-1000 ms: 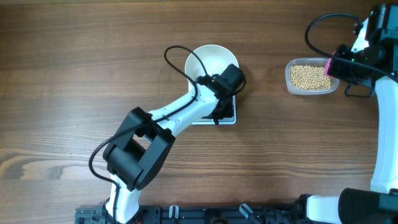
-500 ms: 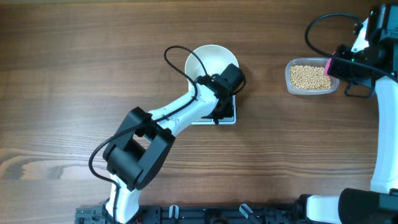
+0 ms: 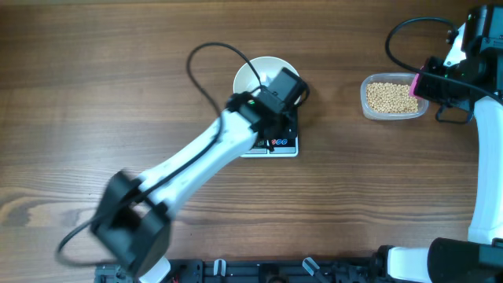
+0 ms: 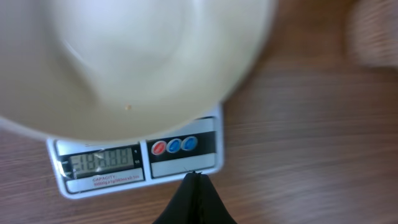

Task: Scoop item into bowl and weigh 150g on scale
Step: 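Swing the left arm away from the bowl toward the left side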

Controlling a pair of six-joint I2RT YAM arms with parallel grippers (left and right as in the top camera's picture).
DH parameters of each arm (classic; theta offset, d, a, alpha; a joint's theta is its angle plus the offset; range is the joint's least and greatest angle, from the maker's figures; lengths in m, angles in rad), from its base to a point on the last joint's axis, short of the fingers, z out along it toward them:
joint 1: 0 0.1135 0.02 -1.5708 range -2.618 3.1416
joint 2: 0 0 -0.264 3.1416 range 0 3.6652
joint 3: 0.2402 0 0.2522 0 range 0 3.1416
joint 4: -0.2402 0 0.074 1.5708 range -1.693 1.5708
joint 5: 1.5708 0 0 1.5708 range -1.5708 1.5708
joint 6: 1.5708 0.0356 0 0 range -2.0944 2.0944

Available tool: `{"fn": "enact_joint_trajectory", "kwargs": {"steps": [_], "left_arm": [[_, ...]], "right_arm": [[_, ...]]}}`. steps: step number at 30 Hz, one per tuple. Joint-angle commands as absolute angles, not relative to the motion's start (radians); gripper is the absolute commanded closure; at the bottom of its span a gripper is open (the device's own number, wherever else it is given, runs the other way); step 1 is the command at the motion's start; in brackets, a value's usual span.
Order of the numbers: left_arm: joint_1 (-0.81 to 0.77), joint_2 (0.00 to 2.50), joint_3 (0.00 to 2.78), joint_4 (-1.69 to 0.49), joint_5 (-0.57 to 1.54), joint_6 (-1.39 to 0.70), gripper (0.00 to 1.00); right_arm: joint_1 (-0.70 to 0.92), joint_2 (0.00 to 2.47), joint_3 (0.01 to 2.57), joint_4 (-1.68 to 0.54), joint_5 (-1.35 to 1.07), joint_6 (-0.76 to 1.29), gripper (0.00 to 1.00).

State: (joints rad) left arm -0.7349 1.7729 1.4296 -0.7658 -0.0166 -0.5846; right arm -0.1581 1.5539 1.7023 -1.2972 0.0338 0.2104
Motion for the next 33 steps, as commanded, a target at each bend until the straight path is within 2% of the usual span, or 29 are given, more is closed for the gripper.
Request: {"fn": "enact_joint_trajectory", "kwargs": {"steps": [1,7,13,18,23,33], "left_arm": [[-0.731,1.631,1.430,-0.778,-0.009,-0.583,0.96],[-0.637,1.493,1.430,-0.856,-0.046,-0.583,0.96],[-0.397,1.429,1.430,-0.963,-0.065,-0.583,0.96],[-0.119,1.446,1.430,-0.936,-0.131,-0.584,0.96],[0.073,1.474,1.429,-0.925,-0.201,-0.583,0.96],[0.313,1.540,1.427,-0.939,-0.230,-0.583,0.96]], "right_arm": [[-0.159,1.563,1.694,-1.303,0.023,0.198,0.96],[-0.159,1.563,1.694,-1.314,0.022,0.202,0.96],[-0.159,1.563,1.694,-1.309,0.022,0.187,0.96],[-0.162,1.564,1.694,-1.287,-0.058,-0.004,0.96],[-0.200,1.567,1.694,-1.240,-0.072,-0.025,0.96],[-0.349,1.567,1.694,-1.073,-0.072,-0.104,0.96]]}}
